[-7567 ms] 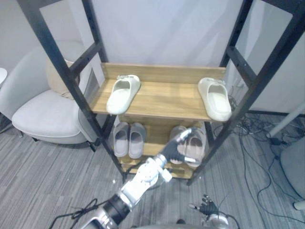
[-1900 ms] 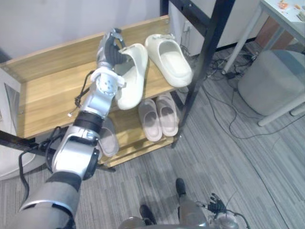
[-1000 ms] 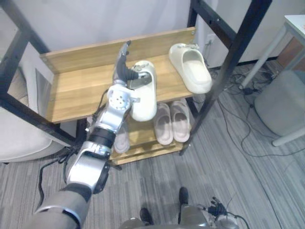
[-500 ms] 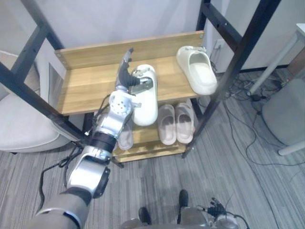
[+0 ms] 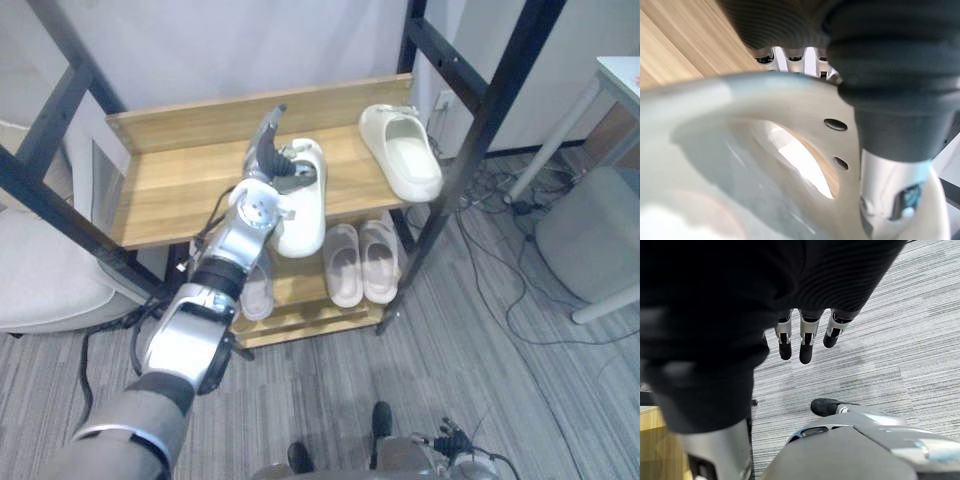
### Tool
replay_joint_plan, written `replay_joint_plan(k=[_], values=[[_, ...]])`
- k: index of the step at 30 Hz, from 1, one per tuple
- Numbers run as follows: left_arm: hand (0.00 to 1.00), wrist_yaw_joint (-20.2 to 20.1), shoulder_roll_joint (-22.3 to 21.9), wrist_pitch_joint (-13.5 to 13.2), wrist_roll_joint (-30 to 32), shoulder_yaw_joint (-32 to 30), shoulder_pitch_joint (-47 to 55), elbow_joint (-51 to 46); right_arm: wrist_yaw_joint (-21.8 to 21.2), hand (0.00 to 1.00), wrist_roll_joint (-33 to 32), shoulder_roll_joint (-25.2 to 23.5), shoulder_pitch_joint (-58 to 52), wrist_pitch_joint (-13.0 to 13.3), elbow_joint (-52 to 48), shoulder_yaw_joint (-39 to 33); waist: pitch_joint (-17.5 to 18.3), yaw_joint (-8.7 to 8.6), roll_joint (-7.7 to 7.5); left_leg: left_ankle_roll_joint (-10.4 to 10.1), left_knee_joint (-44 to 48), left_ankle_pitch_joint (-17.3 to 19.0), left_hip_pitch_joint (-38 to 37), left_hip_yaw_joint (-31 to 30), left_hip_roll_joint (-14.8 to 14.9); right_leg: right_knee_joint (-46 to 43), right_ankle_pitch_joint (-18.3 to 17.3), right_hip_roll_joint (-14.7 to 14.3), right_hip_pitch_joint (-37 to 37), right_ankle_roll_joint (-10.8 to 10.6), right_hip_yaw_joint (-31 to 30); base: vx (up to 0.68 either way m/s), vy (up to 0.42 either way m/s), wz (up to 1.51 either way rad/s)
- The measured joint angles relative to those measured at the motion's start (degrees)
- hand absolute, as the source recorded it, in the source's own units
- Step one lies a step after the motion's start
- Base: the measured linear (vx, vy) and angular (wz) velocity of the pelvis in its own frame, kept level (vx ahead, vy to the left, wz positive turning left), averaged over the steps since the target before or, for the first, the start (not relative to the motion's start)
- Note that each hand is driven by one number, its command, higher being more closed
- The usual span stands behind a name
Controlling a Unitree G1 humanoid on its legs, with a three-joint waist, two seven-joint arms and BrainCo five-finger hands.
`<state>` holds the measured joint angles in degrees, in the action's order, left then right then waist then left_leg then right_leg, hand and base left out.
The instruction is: Organize the slippers on the shoe rack
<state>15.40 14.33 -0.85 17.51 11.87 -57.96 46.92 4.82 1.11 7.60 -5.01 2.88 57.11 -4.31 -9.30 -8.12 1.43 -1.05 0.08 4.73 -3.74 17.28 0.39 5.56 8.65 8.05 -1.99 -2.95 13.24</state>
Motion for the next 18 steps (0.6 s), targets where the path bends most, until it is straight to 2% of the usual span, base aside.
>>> replay_joint_plan(k=[14, 18], values=[[0.0, -1.0, -0.6, 0.5, 0.6, 0.4, -4.4, 6.2, -0.1, 0.0, -1.2, -0.1, 0.1, 0.0, 0.0, -0.2, 0.1, -0.97, 0.21, 0.0, -0.8, 0.0, -0.3, 0.8, -0.1, 0.0, 0.0, -0.1, -0.5, 0.0, -0.7, 0.0, -0.003, -0.02], [0.0, -1.3, -0.6, 0.7, 3.9, 1.9, -6.6, 7.2, -0.2, 0.0, -1.2, -0.4, 0.1, 0.1, 0.0, -1.1, 0.2, -1.33, 0.29, 0.0, -1.0, 0.0, -0.2, 1.0, -0.1, -0.1, 0.0, -0.2, -0.8, 0.0, -1.0, 0.01, -0.004, -0.03]])
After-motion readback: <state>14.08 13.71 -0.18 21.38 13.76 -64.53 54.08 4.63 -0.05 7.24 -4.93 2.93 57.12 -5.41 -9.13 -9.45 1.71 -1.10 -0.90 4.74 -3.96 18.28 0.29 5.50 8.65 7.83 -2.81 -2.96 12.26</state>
